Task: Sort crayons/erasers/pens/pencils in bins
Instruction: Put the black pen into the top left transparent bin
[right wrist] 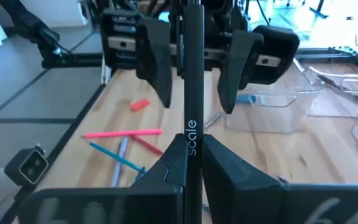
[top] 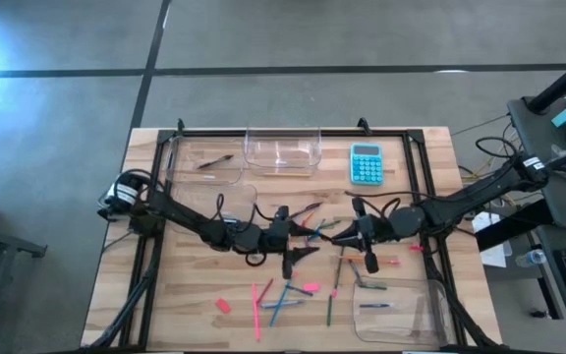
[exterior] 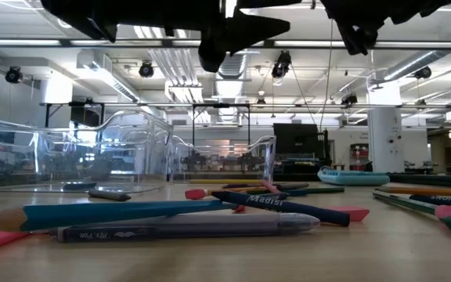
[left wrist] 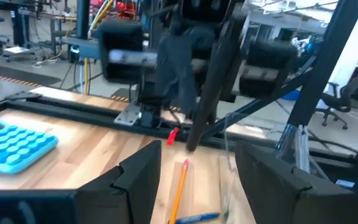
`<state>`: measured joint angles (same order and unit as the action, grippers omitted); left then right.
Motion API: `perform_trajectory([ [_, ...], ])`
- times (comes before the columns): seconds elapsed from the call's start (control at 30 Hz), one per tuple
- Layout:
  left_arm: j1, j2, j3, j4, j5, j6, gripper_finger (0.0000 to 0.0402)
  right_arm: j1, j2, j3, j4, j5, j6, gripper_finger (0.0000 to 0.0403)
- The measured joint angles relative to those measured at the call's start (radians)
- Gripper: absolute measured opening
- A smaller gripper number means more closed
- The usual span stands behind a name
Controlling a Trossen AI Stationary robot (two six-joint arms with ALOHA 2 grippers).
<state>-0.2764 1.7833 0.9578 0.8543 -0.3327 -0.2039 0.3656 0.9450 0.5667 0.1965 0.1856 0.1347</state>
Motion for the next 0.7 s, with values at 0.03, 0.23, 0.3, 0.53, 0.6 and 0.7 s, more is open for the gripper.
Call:
perform_trajectory([
  [0.03, 0.0, 0.008, 0.013, 0.002, 0.002, 0.001, 0.0198, 0.0, 0.01, 0.0, 0.005, 0.0, -0.004, 0.002],
  [0.23, 0.001, 0.017, 0.041, 0.001, 0.003, 0.004, 0.0234, 0.0, 0.063, 0.0, 0.048, -0.001, -0.02, 0.002],
  [0.3, 0.002, 0.019, 0.051, -0.001, 0.003, 0.004, 0.0246, 0.0, 0.079, -0.001, 0.064, -0.001, -0.021, 0.002],
  [0.53, 0.002, 0.017, 0.059, -0.001, 0.002, 0.008, 0.0256, 0.0, 0.12, -0.001, 0.117, -0.001, -0.021, 0.002],
  [0.6, 0.002, 0.017, 0.059, -0.001, -0.008, 0.008, 0.0249, 0.0, 0.127, -0.001, 0.131, -0.002, -0.021, 0.002],
  [0.7, 0.002, 0.022, 0.059, -0.005, -0.022, 0.008, 0.0224, 0.0, 0.134, -0.001, 0.136, -0.002, -0.02, 0.002],
])
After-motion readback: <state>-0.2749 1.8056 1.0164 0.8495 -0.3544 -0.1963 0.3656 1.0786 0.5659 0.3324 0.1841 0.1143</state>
